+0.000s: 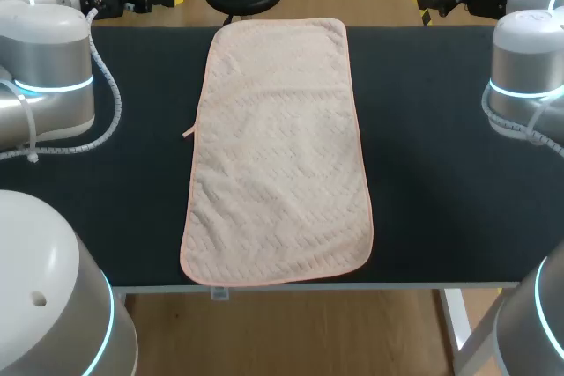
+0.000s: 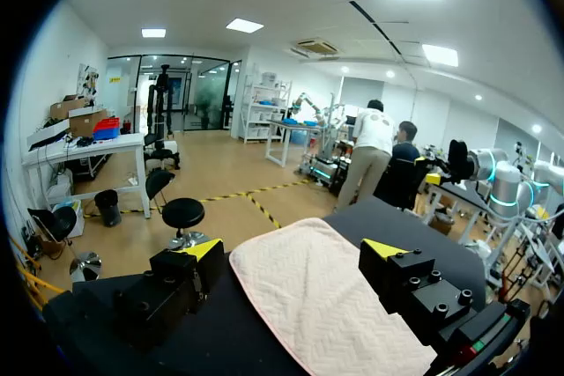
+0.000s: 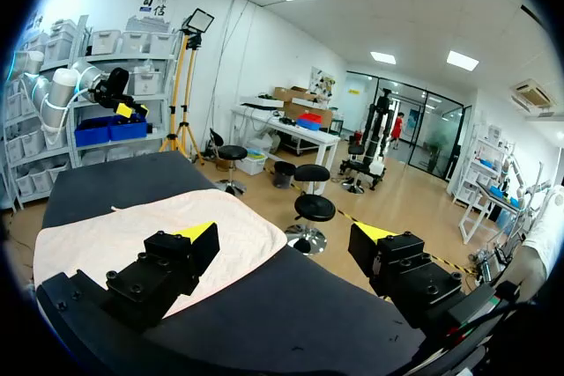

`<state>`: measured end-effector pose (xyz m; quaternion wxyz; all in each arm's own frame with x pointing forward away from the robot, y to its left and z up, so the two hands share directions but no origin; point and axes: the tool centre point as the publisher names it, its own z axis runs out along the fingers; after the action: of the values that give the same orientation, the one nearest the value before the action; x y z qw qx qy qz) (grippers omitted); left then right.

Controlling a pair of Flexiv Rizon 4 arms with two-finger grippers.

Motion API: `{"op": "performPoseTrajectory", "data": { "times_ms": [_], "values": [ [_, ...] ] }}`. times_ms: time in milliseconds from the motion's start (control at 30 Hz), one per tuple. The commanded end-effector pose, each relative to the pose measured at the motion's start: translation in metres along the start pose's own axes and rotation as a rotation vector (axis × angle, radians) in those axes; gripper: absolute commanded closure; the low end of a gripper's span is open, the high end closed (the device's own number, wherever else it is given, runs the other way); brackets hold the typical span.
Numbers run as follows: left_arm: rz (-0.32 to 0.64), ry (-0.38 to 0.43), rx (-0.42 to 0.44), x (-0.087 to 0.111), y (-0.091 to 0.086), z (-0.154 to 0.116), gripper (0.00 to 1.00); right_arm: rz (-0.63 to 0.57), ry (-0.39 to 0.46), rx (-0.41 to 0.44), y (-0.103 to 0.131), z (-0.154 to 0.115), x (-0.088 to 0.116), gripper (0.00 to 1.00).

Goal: Fold the towel

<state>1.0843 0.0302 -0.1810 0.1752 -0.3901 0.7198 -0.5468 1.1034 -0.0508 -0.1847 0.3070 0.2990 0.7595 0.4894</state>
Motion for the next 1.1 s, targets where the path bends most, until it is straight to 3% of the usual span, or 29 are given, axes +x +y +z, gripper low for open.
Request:
{"op": "performPoseTrajectory", "data": {
  "times_ms": [33,567,633,833,1100],
  "values": [
    [0.0,-0.002,0.002,0.0,0.001,0.0,0.0,0.0,0.001,0.001,0.0,0.0,0.0,0.0],
    [0.0,-0.002,0.002,0.0,0.001,0.0,0.0,0.0,0.001,0.001,0.0,0.0,0.0,0.0],
    [0.018,0.004,-0.018,0.0,0.002,0.001,0.0,-0.055,0.031,0.052,0.003,0.004,0.003,0.0],
    [0.18,0.048,-0.247,0.008,0.001,0.012,0.0,-0.318,0.117,0.339,0.016,0.018,0.014,0.0],
    [0.472,0.093,-0.732,0.024,0.014,0.026,0.0,-0.625,0.237,0.621,0.025,0.03,0.04,0.0]
  ]
}}
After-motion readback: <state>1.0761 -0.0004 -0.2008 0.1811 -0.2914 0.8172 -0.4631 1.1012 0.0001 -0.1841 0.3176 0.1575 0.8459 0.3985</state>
